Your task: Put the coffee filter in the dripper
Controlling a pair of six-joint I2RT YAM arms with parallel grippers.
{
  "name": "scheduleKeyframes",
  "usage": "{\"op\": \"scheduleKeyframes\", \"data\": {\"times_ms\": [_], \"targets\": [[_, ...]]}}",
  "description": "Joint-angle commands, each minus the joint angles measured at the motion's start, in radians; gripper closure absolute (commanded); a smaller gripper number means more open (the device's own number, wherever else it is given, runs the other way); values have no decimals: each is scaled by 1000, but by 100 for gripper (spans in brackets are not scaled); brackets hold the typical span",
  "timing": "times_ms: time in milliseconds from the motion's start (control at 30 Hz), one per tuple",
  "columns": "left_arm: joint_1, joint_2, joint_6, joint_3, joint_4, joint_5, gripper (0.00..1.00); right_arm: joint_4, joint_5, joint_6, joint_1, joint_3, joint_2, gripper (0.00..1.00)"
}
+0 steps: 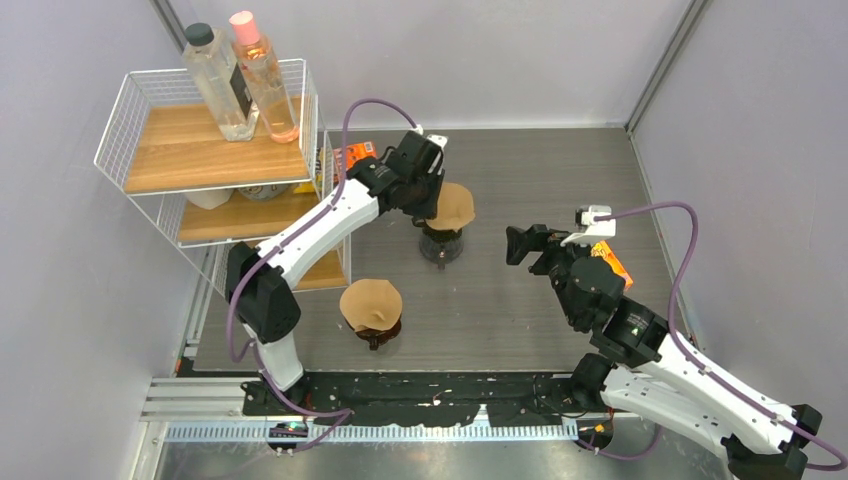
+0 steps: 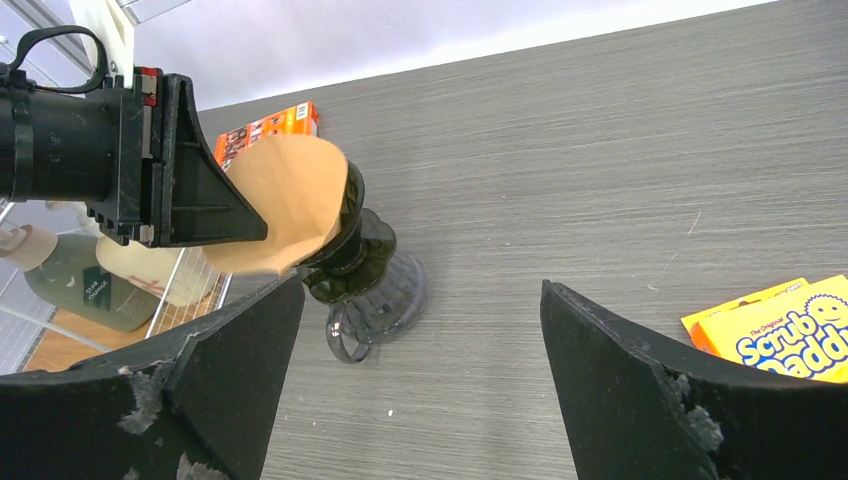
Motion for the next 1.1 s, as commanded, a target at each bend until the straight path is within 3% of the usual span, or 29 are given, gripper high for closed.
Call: {"op": "scheduleKeyframes", "data": {"times_ms": [0, 100, 333, 433, 533, 800, 1067], "targets": [[8, 5, -9, 64, -9, 21, 71, 34, 33, -16, -2, 14, 10, 4], [8, 10, 1, 96, -23, 18, 60, 35, 31, -21, -2, 18, 19, 5], [8, -31, 5, 96, -34, -31, 46, 36, 51, -33, -4, 17, 30, 5], [7, -72, 12, 84, -30, -57, 31, 34, 62, -38, -4, 11, 23, 4], [8, -125, 27, 56, -2, -48, 1, 34, 83, -40, -3, -4, 16, 5], [8, -235, 96, 14, 105, 127, 1, -9, 118, -44, -9, -11, 31, 5], [12, -123, 212, 157, 21, 273, 0, -67, 127, -23, -34, -18, 47, 5]]}}
